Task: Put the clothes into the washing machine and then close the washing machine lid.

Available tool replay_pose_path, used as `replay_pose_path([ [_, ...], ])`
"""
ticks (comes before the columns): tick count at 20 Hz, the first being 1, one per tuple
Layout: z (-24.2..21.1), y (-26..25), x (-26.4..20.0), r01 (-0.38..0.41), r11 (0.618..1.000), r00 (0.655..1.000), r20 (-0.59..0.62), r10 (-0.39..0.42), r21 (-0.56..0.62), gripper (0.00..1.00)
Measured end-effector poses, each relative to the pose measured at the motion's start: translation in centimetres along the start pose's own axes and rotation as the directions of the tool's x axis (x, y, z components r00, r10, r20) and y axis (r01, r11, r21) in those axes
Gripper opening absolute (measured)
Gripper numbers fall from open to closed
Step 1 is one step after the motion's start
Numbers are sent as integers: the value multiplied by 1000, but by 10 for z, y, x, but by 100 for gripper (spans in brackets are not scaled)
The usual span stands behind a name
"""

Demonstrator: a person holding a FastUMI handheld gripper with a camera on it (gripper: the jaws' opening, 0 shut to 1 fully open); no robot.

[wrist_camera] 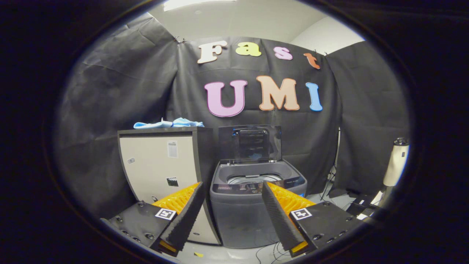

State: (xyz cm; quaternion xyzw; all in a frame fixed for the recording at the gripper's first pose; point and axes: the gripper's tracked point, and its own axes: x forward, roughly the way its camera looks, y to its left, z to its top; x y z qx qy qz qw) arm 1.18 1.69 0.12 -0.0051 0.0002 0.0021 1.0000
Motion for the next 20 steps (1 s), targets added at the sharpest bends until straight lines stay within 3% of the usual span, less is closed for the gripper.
replay_pose_path([
  [9,41,37,25,-15,1000,999,35,14,7,97],
  [17,142,132,95,-72,997,995,65,72,-16,97],
  [20,174,185,137,-142,990,990,21,141,28,97],
])
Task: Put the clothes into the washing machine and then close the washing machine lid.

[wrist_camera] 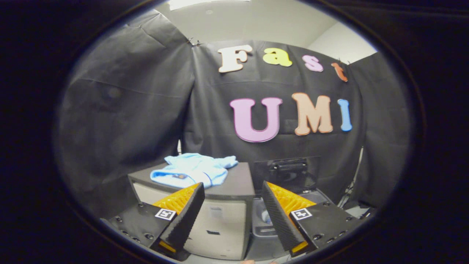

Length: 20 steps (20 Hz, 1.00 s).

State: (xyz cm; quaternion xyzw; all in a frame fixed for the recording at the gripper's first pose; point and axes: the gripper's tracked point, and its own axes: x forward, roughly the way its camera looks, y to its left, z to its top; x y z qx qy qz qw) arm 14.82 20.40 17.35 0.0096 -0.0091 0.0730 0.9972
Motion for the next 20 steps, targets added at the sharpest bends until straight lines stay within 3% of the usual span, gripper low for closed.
replay_pose_path([
  [8,11,112,137,-99,994,974,-200,105,38,98],
  [12,-37,126,191,-13,998,913,-407,35,56,98],
  [16,-96,119,215,39,999,841,-539,-46,-25,97],
  [17,-92,118,224,33,998,873,-485,-55,-54,97],
  [18,-94,121,226,7,997,863,-503,-43,-72,97],
  [20,-97,124,230,-20,998,876,-482,-7,-52,97],
])
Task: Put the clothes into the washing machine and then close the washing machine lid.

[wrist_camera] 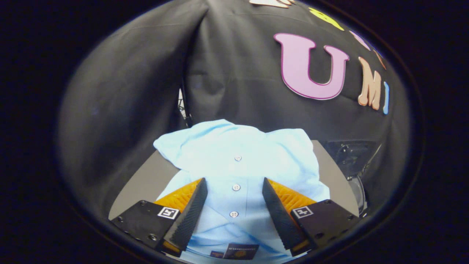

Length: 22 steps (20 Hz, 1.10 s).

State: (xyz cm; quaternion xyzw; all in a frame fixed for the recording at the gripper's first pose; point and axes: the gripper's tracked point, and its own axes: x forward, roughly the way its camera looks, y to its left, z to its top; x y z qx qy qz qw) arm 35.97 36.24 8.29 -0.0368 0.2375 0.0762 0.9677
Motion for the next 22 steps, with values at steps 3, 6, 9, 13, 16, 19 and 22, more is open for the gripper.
replay_pose_path([
  [3,3,-2,1,-26,1000,999,43,26,-11,61],
  [6,3,-5,3,-43,993,998,47,49,-112,49],
  [9,0,-2,-8,-50,987,997,55,59,-153,16],
  [13,-5,-5,-19,-101,984,994,33,107,-146,1],
  [16,-3,-17,-25,-157,979,986,26,162,-134,0],
  [19,11,-27,-30,-221,974,972,73,224,-47,0],
  [22,8,-37,-25,-269,963,962,40,268,3,1],
])
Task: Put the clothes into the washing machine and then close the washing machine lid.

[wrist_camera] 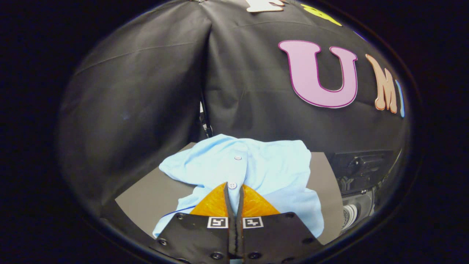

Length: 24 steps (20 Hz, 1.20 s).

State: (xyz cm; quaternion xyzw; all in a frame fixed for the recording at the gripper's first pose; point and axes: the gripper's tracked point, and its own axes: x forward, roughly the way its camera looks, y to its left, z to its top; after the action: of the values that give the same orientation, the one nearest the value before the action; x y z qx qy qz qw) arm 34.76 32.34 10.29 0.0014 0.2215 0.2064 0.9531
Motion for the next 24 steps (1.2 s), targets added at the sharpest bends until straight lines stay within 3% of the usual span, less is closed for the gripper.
replay_pose_path([
  [4,-4,-2,6,-72,993,997,-33,75,92,0],
  [8,4,-7,-4,-98,990,995,-8,99,98,1],
  [24,46,-134,-46,54,988,994,89,-67,142,0],
])
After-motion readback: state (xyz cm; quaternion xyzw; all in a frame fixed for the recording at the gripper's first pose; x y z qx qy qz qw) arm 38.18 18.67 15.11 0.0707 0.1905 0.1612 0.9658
